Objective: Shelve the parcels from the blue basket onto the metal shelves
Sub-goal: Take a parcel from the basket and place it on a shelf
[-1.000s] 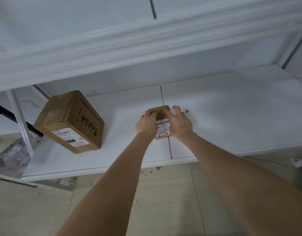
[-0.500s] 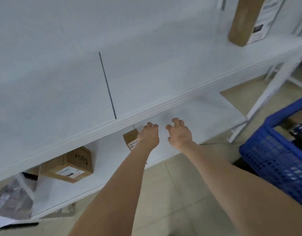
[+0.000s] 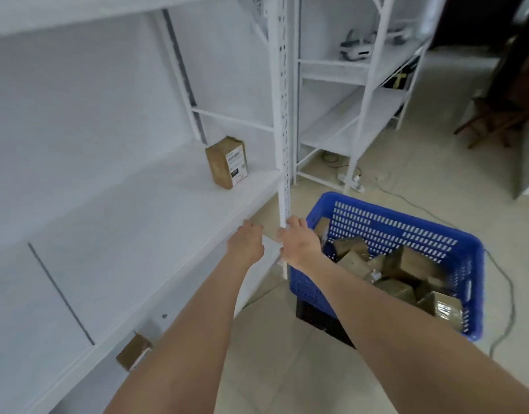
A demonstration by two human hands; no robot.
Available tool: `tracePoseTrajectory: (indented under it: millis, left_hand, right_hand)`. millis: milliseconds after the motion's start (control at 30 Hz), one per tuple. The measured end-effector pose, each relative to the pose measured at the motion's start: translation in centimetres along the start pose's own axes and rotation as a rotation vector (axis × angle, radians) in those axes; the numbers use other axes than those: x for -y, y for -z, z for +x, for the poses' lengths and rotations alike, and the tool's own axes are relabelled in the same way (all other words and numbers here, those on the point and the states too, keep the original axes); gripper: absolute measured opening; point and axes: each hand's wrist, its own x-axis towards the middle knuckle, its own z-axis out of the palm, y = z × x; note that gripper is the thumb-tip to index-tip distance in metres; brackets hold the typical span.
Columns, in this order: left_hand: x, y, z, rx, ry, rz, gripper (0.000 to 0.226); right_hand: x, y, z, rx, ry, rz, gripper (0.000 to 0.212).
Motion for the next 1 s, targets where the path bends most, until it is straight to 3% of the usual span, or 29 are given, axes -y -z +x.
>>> tracePoseTrajectory:
  millis: [167, 467, 867, 1000]
  left_hand:
    - [-6.3, 0.7, 1.7, -0.01, -0.162, 0.065, 0.044]
    - [-16.2, -3.7, 6.8, 0.063, -0.299, 0.068, 0.037]
    - [-27.9, -10.7, 18.3, 0.134, -0.163, 0.058, 0.029]
    - [-28.8, -12.7, 21.2, 0.156, -0.104, 0.045, 0.04]
  right_hand:
    - [-5.8, 1.9, -1.7, -0.024, -0.146, 0.031, 0.038]
    - [-16.7, 0.9, -1.9, -0.007, -0.288, 0.087, 0.032]
    - [-34.6, -3.8, 5.7, 0.113, -0.236, 0.082, 0.037]
    - [-37.5, -5.6, 8.5, 0.168, -0.219, 0.081, 0.038]
